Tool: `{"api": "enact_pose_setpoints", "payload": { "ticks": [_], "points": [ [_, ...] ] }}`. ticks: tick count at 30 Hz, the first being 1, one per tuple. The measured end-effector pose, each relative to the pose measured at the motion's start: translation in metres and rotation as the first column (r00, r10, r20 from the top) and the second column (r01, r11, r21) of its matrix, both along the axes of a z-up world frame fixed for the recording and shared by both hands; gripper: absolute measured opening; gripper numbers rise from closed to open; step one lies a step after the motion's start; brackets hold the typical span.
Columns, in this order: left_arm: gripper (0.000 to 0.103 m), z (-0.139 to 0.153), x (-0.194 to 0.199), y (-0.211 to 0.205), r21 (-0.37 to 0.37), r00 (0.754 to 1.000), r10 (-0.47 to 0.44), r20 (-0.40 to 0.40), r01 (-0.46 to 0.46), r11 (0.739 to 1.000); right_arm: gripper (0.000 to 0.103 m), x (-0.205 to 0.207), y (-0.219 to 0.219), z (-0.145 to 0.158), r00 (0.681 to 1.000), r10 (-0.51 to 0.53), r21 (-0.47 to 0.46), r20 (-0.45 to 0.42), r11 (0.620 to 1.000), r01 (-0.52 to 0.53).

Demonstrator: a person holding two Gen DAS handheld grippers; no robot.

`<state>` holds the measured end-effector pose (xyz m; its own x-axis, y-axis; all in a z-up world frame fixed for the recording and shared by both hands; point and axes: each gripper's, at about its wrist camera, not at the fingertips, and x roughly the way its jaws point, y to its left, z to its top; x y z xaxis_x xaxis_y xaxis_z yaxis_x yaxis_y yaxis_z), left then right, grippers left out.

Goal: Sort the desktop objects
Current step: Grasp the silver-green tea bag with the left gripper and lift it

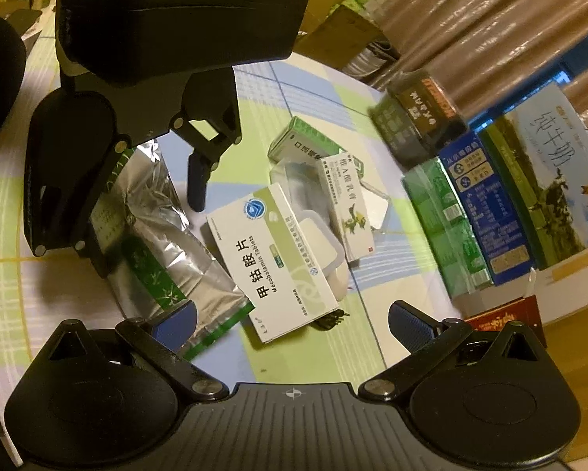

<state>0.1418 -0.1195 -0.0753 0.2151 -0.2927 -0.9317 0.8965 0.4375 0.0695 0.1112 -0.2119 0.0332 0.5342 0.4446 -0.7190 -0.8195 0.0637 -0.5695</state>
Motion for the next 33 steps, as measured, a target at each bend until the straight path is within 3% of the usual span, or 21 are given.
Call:
{"api": "enact_pose_setpoints", "payload": {
  "ticks": [4,9,12,18,23,29,33],
  "points": [
    [0.082,-0.005,-0.002,0.001,0.018,0.999,-0.033,-0.009,0.033,0.999,0.101,0.004,0.004,-0.007,1.000,0.022,-0.032,0.002,0.999,-0.022],
    [0.059,0.001,-0.004,0.014,0.007,0.999,-0.026,-0.021,0.027,1.000,0.101,0.008,0.013,-0.014,0.999,0.047,-0.060,0.006,0.997,-0.047],
    [0.057,0.004,-0.007,0.026,0.047,0.999,-0.049,-0.003,0.049,0.998,0.101,0.010,0.020,-0.019,0.998,0.061,-0.081,0.007,0.995,-0.061],
    [0.056,0.004,-0.009,0.067,0.118,0.999,-0.051,0.006,0.050,0.992,0.101,0.013,0.034,-0.033,0.994,0.110,-0.134,0.013,0.985,-0.108],
    [0.058,0.004,-0.002,0.094,0.143,1.000,0.017,0.005,-0.017,0.990,0.101,0.020,0.047,-0.048,0.987,0.158,-0.172,0.031,0.974,-0.151],
    [0.075,0.001,0.007,0.116,0.073,0.991,0.131,-0.016,-0.130,0.989,0.101,0.028,0.062,-0.065,0.978,0.205,-0.235,0.050,0.954,-0.188],
    [0.077,0.005,0.008,0.117,0.016,0.986,0.165,-0.034,-0.165,0.986,0.101,0.034,0.072,-0.071,0.976,0.214,-0.256,0.040,0.946,-0.197]
  ]
}}
